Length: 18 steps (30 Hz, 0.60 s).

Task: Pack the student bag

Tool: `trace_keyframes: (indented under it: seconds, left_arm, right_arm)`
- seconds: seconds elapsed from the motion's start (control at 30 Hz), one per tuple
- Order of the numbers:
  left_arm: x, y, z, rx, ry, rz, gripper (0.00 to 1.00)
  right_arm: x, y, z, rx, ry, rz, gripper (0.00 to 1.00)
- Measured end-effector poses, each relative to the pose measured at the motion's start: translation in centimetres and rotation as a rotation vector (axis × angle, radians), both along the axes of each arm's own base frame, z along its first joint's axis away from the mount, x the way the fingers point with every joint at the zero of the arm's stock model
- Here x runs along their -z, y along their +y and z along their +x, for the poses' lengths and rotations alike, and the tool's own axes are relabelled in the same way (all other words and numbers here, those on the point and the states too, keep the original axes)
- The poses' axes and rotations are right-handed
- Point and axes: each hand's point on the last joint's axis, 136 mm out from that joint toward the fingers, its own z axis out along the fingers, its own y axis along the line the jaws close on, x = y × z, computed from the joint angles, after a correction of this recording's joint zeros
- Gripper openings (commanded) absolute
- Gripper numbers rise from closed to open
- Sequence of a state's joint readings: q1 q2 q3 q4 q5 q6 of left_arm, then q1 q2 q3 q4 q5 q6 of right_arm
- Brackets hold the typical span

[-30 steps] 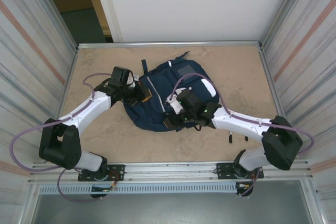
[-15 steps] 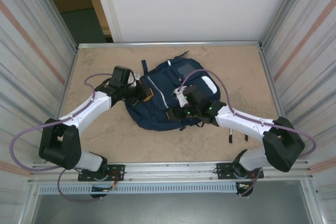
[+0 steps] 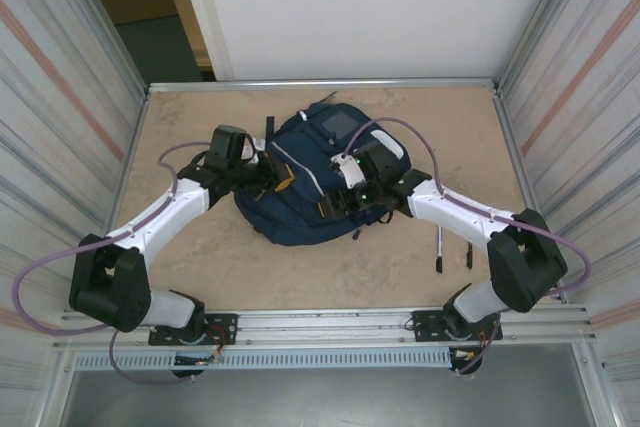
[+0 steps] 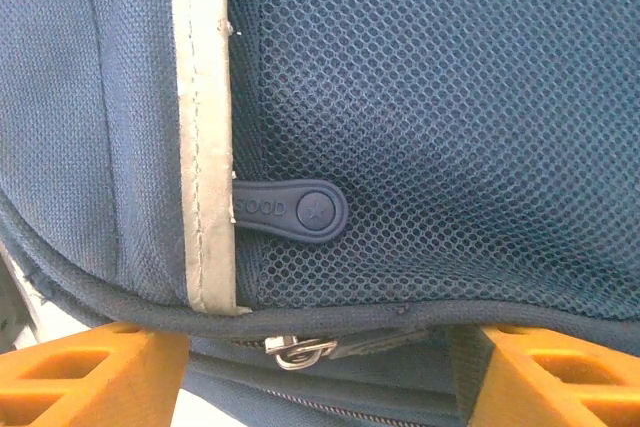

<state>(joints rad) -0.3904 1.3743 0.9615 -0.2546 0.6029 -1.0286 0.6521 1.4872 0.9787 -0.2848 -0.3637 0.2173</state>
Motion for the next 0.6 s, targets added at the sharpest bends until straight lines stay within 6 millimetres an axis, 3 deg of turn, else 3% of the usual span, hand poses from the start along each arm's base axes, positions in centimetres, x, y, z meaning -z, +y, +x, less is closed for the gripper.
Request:
trace_keyframes:
  seconds: [0.1, 0.23, 0.6]
  left_arm:
    - [0.0, -0.1, 0.0, -0.007, 0.014, -0.016, 0.0]
    - [-0.1, -0.4, -0.1, -0.008, 0.029, -0.046, 0.0]
    - [-0.2, -0.7, -0.2, -0.005, 0.045, -0.07, 0.0]
  right_arm:
    - [0.4, -0.2, 0.4, -0.012, -0.002, -0.01, 0.82]
    - [1.0, -0.3, 0.6, -0.024, -0.01, -0.022, 0.82]
    - [1.2, 0.1, -0.1, -0.084, -0.008, 0.025, 0.43]
